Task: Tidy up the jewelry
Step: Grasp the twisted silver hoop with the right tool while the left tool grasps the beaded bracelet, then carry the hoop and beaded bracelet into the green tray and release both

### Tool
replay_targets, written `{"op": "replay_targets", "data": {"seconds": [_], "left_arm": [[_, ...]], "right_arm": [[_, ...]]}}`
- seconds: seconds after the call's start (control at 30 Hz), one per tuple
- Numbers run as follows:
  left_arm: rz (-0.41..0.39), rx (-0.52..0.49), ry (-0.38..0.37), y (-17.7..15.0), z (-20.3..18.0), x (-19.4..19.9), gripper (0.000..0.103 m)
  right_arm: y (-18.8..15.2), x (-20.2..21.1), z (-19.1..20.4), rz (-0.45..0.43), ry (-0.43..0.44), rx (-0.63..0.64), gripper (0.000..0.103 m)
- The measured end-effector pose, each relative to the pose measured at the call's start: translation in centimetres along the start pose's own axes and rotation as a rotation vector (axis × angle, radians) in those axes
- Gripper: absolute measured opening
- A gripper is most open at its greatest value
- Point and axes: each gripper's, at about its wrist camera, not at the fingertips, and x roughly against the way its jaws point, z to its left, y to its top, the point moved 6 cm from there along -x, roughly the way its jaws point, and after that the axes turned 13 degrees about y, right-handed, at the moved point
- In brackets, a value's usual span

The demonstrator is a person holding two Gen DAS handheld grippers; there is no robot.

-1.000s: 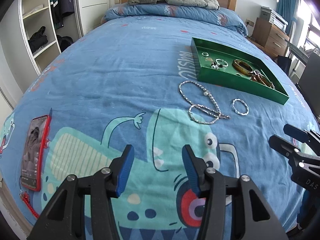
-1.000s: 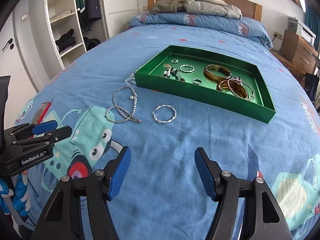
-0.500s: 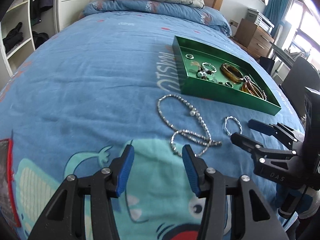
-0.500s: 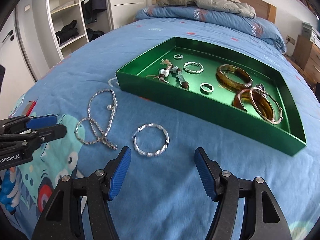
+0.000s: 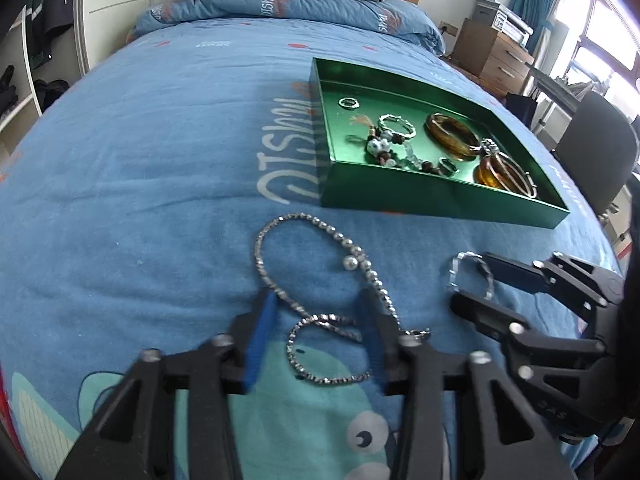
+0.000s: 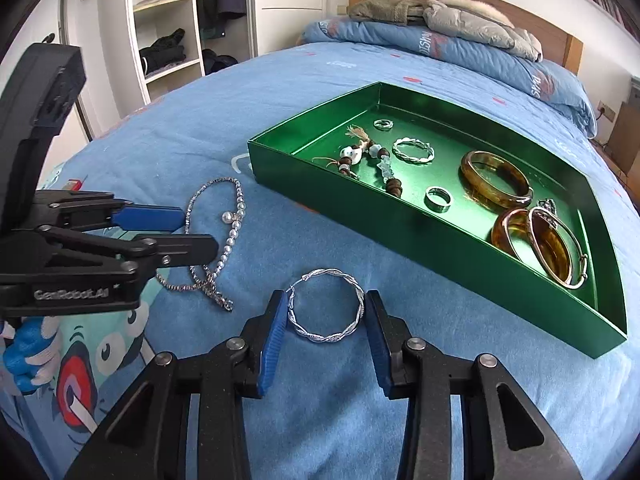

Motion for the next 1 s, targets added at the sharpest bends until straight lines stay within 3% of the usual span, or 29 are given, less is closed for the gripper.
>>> {"op": "replay_targets", "data": {"seconds": [0.1,0.27,0.53,0.8,1.0], "left_arm": [[0.013,0.027,-0.007,0.0,0.6,0.1,0.002],[-0.015,0.046,0.008,-0.2,0.7,1.4,0.002],[-0.144,0.069,-0.024,2.6,0.6,7.1,0.002],[-0.281,0.082,-0.099,8.0,0.0,13.4,0.002],[-0.397,0.056,-0.116,14.5,-1.4,17.1,0.002]], "right_arm": [[-0.7,1.0,-0.1,-0.012,0.000,-0.016,0.039],[-2.1,3.8,-0.6,-0.058,0.001,-0.067,0.039],[-2.2,8.7,-1.4,-0.155,-0.028,-0.089,0.039],[-0.1,11.2,-1.6,-0.237,-0.022,-0.083,0.039],[3.2,11.9,-2.6,-0.281,-0.026,-0.072,0.039]]}}
